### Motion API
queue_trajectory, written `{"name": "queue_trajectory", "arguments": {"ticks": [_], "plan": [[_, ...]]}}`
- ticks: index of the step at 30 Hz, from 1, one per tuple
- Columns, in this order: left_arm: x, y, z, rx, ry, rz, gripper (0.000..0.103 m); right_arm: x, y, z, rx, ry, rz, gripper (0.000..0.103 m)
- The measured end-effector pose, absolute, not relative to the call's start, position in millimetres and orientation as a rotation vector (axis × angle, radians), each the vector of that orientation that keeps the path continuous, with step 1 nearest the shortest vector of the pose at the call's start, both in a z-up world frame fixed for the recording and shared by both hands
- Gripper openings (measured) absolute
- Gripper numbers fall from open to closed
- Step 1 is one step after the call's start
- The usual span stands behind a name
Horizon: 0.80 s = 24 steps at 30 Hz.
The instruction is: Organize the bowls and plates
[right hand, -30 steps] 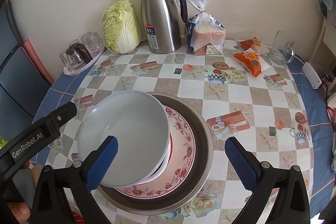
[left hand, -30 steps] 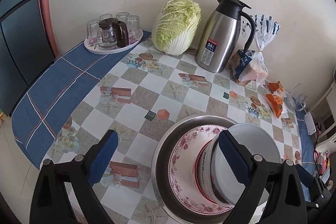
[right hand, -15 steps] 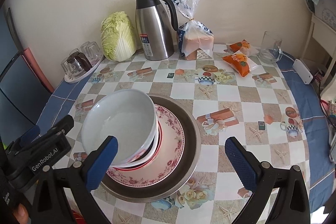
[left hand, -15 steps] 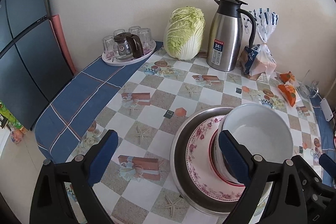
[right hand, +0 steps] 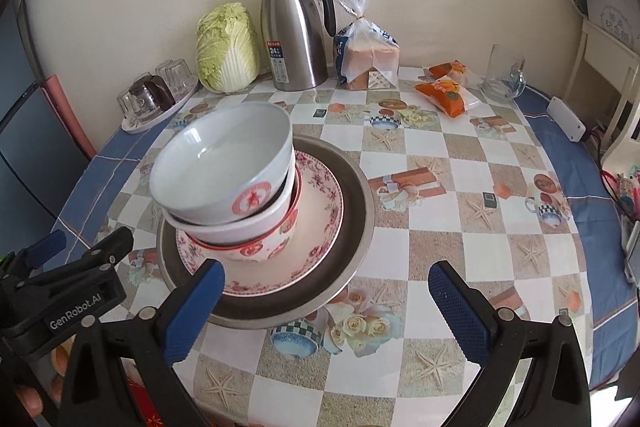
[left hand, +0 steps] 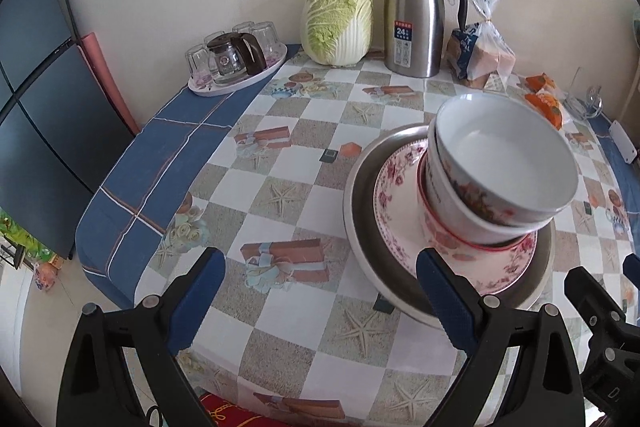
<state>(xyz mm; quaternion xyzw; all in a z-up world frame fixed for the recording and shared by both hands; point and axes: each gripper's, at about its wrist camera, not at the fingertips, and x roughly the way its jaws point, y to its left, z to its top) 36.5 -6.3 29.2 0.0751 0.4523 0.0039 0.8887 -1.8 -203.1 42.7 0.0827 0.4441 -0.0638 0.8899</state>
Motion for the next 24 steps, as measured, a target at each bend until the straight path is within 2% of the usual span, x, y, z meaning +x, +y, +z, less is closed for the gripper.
{"name": "queue_trajectory", "arguments": {"ticks": [24], "plan": [[36.3,2.9,9.2,0.159,1.027,-0.042,0.097,-17.4,-205.5,18.9,0.165,1.001,-0.176,0.103]]}}
